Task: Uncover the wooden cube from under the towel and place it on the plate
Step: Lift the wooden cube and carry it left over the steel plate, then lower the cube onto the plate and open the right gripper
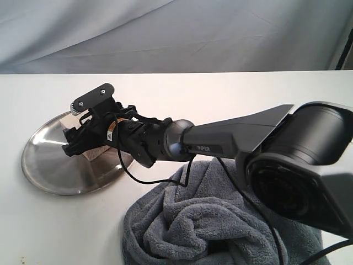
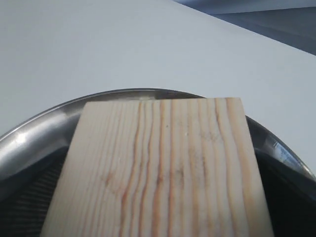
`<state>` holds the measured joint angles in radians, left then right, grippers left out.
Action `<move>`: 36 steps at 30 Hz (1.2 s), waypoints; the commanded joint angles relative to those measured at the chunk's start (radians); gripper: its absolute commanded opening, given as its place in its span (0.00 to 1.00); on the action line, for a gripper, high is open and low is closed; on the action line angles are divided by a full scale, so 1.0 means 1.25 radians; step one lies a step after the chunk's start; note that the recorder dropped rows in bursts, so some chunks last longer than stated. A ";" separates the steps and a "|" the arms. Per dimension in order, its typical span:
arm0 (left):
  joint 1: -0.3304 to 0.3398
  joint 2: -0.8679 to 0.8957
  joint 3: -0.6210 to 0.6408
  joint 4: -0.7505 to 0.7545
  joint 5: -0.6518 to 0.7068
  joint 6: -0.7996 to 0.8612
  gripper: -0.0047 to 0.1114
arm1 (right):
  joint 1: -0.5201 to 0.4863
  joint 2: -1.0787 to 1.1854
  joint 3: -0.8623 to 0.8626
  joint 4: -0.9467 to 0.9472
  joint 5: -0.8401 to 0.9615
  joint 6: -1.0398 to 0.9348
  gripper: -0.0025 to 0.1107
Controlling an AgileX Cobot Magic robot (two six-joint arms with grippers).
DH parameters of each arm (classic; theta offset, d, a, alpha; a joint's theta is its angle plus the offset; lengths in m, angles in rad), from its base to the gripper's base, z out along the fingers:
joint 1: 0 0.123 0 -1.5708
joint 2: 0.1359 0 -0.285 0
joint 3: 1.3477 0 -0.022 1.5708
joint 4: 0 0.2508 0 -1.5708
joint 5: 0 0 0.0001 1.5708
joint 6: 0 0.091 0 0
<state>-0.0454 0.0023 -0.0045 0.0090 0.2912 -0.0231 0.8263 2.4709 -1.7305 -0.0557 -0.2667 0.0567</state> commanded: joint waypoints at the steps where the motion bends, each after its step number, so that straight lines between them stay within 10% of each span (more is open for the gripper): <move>1: -0.004 -0.002 0.004 -0.002 -0.005 -0.001 0.04 | 0.000 -0.010 -0.013 -0.003 -0.057 0.003 0.02; 11: -0.004 -0.002 0.004 -0.002 -0.005 -0.001 0.04 | 0.002 -0.010 -0.013 -0.003 -0.067 0.095 0.05; 13: -0.004 -0.002 0.004 -0.002 -0.005 -0.001 0.04 | 0.002 -0.010 -0.013 -0.009 -0.066 0.095 0.24; 17: -0.004 -0.002 0.004 -0.002 -0.005 -0.001 0.04 | 0.003 -0.010 -0.013 -0.058 -0.072 0.063 0.96; 36: -0.004 -0.002 0.004 -0.002 -0.005 -0.001 0.04 | 0.003 -0.080 -0.013 -0.066 -0.057 0.058 0.95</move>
<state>-0.0454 0.0023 -0.0045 0.0090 0.2912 -0.0231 0.8263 2.4203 -1.7406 -0.1273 -0.3675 0.1377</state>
